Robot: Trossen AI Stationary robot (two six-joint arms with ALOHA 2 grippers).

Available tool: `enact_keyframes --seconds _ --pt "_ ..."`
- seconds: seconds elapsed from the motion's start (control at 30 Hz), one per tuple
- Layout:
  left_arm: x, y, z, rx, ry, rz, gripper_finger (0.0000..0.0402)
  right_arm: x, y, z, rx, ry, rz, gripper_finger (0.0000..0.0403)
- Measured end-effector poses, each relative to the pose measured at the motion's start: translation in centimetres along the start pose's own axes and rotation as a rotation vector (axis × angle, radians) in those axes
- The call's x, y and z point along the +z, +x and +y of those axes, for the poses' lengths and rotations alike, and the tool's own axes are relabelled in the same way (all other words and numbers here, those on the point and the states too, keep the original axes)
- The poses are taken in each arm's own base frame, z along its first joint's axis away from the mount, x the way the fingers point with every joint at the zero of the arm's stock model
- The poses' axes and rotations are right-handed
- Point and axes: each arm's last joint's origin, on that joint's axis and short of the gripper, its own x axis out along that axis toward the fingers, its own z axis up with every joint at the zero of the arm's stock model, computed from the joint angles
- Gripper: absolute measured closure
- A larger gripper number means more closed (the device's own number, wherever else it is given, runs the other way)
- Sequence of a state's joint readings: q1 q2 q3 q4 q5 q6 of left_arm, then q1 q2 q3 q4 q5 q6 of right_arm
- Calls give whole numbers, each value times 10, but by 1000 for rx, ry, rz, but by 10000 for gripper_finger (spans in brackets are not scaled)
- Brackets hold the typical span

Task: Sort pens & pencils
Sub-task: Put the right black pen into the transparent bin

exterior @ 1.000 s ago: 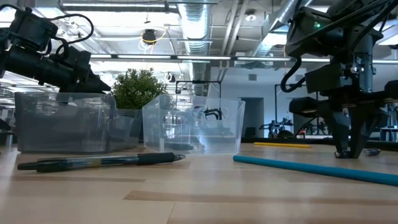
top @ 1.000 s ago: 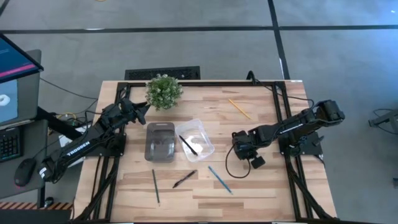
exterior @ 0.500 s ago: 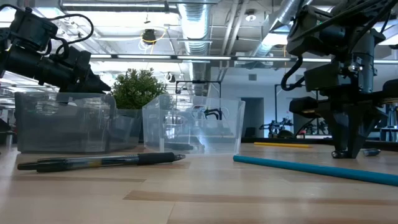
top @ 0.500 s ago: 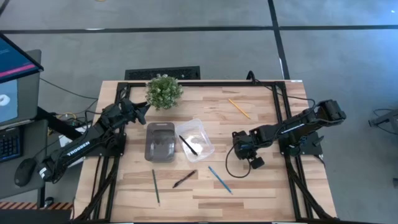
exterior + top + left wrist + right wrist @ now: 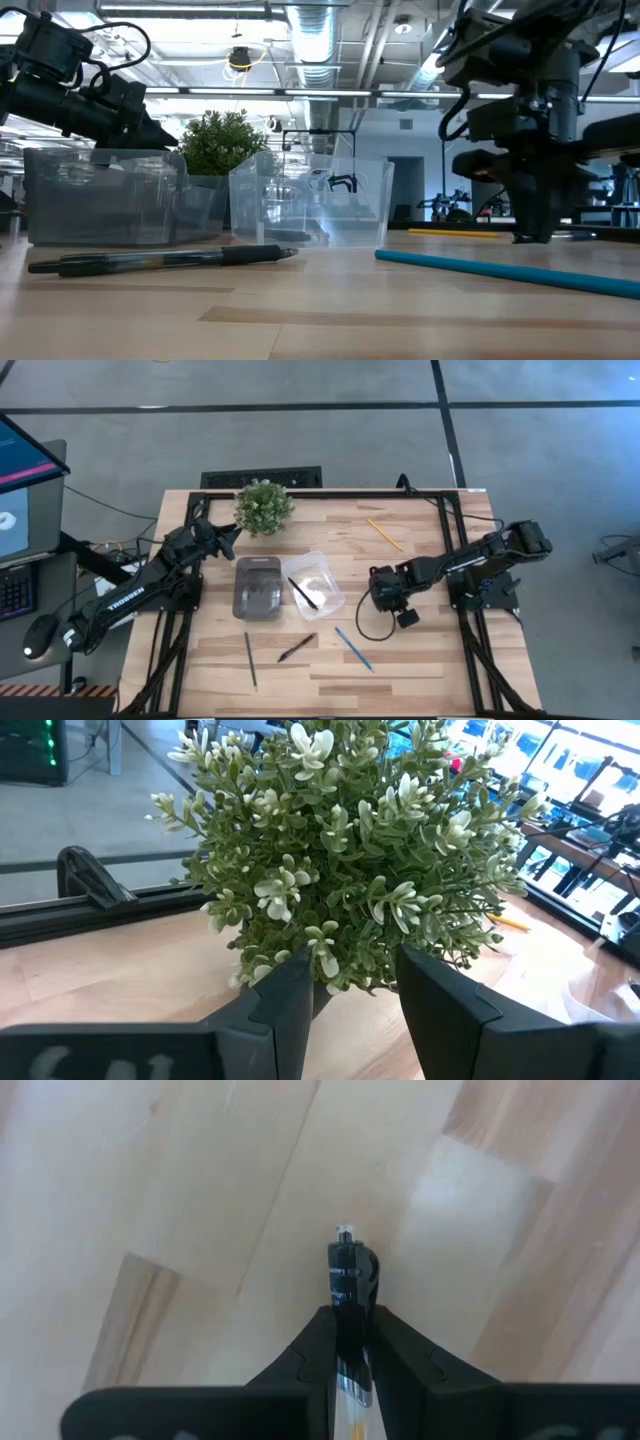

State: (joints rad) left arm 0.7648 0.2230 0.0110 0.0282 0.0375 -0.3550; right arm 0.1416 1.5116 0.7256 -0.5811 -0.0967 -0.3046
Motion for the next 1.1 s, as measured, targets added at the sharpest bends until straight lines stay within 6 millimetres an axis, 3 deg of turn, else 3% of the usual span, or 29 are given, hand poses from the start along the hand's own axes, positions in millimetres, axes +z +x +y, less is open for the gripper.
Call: enact_keyframes --seconds 0.27,0.7,1.1 --pt "0 0 0 0 0 0 267 12 -16 -12 -66 48 -13 337" --pt "0 0 0 -1 -6 1 267 41 -64 -47 -162 133 -129 336" --pt "0 0 0 -2 -6 0 267 74 -118 -78 -290 200 -426 335"
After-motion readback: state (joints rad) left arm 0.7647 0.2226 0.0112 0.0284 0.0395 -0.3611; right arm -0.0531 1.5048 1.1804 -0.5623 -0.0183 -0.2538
